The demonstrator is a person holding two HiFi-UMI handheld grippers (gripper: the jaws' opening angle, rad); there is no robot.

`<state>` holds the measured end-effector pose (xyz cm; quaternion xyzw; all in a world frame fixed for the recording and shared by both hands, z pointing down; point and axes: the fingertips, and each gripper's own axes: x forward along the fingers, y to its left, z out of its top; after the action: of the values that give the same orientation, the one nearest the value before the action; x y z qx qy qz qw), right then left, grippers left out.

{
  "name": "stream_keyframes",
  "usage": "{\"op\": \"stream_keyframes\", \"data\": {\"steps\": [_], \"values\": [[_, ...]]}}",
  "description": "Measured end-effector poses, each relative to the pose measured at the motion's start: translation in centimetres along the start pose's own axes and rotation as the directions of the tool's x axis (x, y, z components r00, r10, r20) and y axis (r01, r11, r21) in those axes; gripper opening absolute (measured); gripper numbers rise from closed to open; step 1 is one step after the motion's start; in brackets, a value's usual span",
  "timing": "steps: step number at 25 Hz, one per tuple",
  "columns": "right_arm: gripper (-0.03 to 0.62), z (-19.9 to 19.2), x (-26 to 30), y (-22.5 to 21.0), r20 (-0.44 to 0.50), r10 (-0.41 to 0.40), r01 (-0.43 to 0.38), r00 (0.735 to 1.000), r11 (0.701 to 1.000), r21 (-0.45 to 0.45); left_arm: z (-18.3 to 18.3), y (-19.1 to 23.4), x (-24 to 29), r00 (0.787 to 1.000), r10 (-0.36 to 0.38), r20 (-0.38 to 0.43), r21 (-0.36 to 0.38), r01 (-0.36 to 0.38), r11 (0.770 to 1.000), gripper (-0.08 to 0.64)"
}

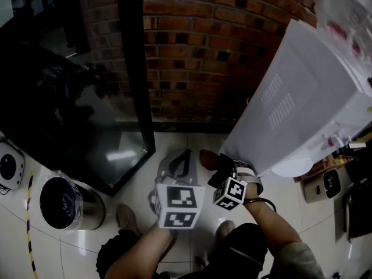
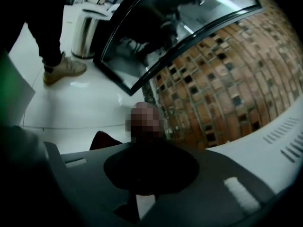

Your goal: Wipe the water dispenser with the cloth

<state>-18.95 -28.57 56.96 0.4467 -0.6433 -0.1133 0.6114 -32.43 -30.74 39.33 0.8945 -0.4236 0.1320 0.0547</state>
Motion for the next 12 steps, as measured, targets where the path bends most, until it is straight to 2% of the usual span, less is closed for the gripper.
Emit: {"op": "stream_keyframes", "data": {"steps": [2,5,9,12], "values": [[0.066,1.5,-3.6,-2.8,0.097,-0.077,0.071,0.992,0.996,0.062,0.8,-0.6,-0.8,0.999,0.013,0.033,-0.039,-0.011,0.999,0.0],[0.066,2.3,-9.1,-6.0,0.192,-0.173,0.147,0.966,0.979,0.143,0.9,-2.5,-2.0,0.998,0.02,0.063,-0.06,-0.016,0.998,0.0],[0.066,1.3,-15.6,-9.1,0.255,-0.26,0.191,0.931,0.945,0.266,0.3,-6.1,-3.5,0.997,0.021,0.074,-0.047,-0.017,0.999,0.0],[0.066,0.7,-19.6,-11.7,0.284,-0.333,0.232,0.899,0.913,0.335,0.3,-9.4,-4.0,0.996,-0.005,0.086,-0.039,0.008,0.999,0.0]]}}
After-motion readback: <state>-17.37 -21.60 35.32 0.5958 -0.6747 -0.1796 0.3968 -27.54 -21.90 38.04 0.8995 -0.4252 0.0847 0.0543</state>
